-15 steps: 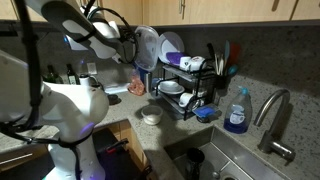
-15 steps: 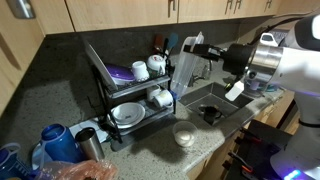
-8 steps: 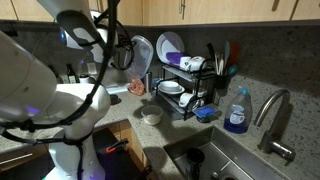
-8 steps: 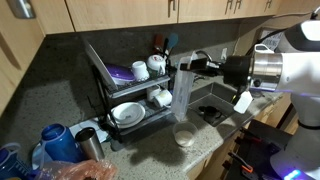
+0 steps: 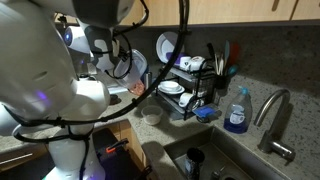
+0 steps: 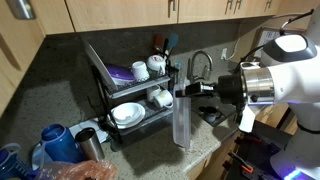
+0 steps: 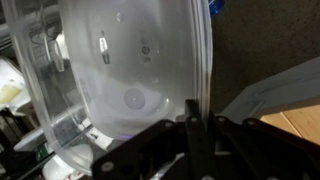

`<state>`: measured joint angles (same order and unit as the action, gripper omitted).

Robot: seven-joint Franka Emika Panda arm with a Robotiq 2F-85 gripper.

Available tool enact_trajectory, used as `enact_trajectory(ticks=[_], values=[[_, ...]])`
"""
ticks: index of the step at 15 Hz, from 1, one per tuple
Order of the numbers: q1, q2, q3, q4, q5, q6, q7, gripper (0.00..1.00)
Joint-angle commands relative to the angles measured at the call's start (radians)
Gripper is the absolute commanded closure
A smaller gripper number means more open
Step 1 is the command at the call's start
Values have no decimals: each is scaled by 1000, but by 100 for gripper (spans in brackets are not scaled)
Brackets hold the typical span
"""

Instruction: Pour the contents from the left bowl to the right bowl

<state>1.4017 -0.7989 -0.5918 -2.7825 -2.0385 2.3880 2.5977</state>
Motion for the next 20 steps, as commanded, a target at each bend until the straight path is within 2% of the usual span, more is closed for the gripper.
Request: enact_trajectory(ticks=[1,6,12,17,20], values=[[153,-25,-159,0,-29,-12,0,99],[332,-48,-361,1,-63,-24,0,99],[538,-145,-596,2,-108,-69,0,99],[659,-213,-726,9,-124,-93,0,99],[724,-231,-777,31,-118,-99,0,99]])
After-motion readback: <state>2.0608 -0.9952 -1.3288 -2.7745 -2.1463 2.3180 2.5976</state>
